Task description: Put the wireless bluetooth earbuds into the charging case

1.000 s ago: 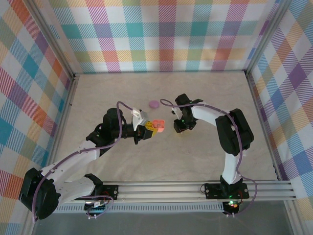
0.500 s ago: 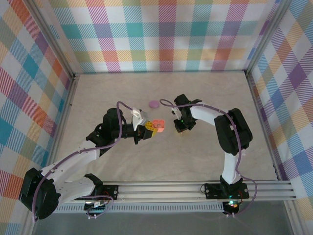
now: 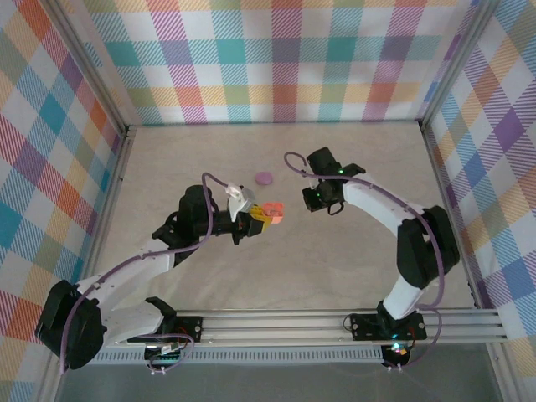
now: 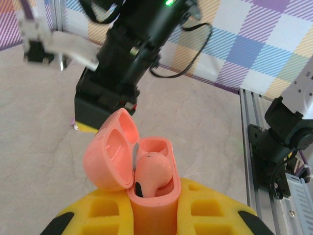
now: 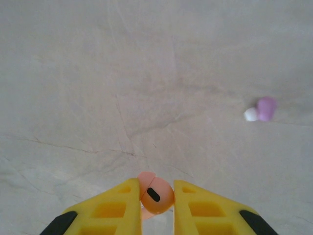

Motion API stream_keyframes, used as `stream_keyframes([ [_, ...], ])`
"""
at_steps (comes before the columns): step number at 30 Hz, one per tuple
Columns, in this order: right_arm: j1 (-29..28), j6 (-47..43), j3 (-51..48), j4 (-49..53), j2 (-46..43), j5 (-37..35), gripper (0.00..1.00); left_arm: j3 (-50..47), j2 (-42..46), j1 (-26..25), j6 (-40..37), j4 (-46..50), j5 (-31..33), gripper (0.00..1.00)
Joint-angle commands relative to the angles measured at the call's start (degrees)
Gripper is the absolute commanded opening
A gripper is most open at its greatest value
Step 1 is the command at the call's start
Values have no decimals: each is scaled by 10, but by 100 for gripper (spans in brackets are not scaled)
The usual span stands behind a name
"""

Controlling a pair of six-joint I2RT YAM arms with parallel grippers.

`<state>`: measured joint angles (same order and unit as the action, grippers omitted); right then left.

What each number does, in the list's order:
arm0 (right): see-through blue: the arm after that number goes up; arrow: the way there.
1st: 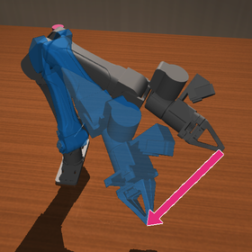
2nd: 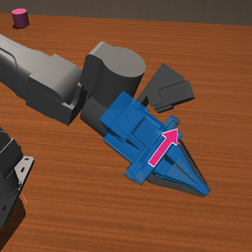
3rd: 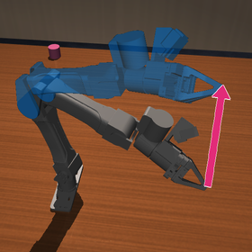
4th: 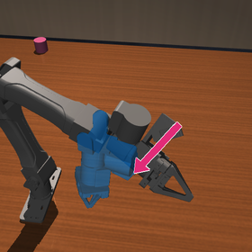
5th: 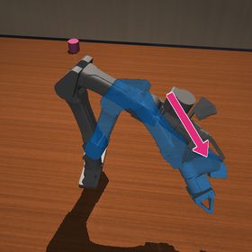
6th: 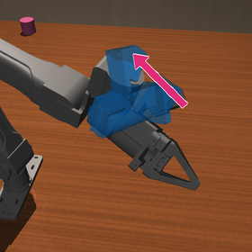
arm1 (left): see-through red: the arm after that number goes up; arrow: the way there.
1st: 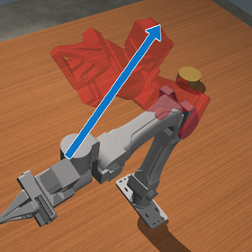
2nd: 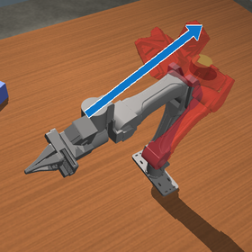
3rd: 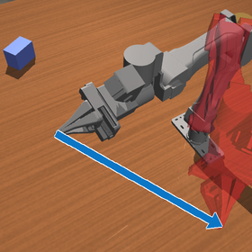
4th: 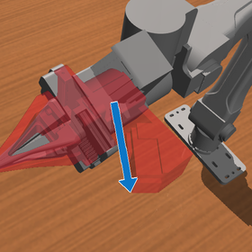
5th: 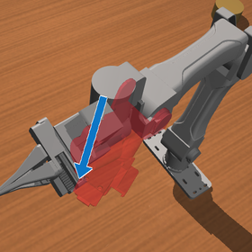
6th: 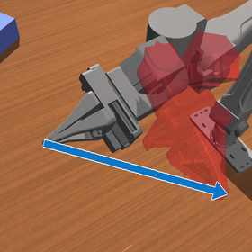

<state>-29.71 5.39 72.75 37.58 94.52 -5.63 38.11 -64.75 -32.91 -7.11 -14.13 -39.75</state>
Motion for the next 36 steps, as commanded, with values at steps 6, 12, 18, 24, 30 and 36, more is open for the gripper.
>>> stream_keyframes([
  [6, -15, 18, 4, -14, -148, -42, 17, 14, -49, 2, 36, -116, 0, 0],
  [12, -65, -13, 19, -48, -220, -74, 17, 30, -79, -1, 51, -147, -3, 0],
  [18, -125, -33, 30, -84, -234, -83, 17, 36, -87, -4, 55, -156, 4, 0],
  [24, -154, -35, 21, -102, -221, -79, 17, 38, -86, -5, 62, -157, 12, 0],
  [30, -163, -31, 12, -105, -215, -71, 17, 40, -78, -6, 68, -151, 28, 0],
  [36, -170, -35, 1, -96, -212, -82, 17, 43, -77, -6, 73, -151, 33, 0],
])
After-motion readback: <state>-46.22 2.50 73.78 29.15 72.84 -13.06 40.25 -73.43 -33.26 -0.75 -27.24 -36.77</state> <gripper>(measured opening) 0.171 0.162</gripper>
